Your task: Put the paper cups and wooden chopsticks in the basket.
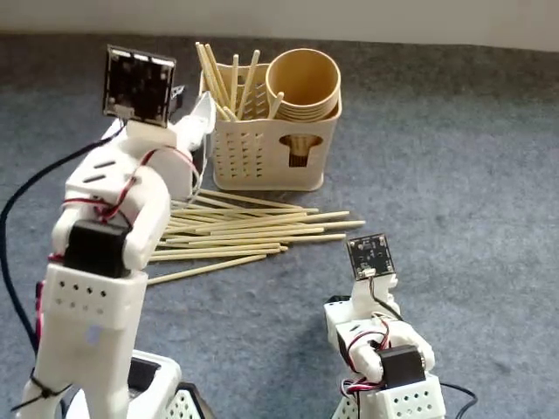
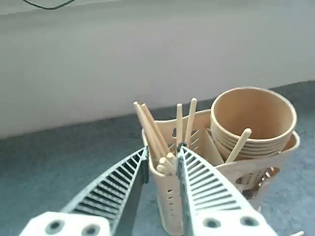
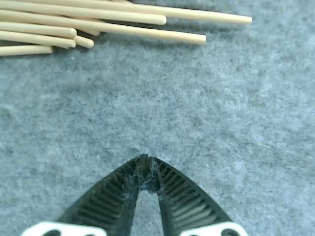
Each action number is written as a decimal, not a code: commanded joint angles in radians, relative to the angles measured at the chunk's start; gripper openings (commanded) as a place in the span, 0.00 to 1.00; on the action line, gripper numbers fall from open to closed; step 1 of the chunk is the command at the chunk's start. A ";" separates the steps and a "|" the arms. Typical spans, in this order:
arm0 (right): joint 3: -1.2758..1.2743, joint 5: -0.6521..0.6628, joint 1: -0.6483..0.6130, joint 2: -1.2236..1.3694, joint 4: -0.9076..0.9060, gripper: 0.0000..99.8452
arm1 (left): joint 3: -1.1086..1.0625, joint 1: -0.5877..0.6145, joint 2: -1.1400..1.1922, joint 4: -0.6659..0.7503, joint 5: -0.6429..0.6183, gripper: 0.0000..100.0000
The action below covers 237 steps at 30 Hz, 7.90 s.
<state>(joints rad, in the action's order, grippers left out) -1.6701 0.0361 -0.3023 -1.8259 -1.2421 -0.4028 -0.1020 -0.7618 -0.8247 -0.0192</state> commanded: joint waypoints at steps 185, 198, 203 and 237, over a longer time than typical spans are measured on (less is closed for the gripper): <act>1.127 0.376 -0.452 1.399 0.219 0.01 | -1.291 0.653 -1.063 -0.232 0.224 0.16; 1.095 0.100 -0.458 1.089 0.228 0.01 | -1.291 0.653 -1.063 -0.233 0.224 0.16; 1.096 0.098 -0.453 1.033 0.400 0.01 | -1.291 0.653 -1.063 -0.233 0.224 0.16; 1.096 0.104 -0.242 1.557 1.641 0.01 | -1.293 0.653 -1.063 -0.232 0.224 0.16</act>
<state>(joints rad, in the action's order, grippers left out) -0.5930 0.1450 -0.5585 -0.2808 0.3445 -1.6747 0.5393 -1.8174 -1.0748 0.2110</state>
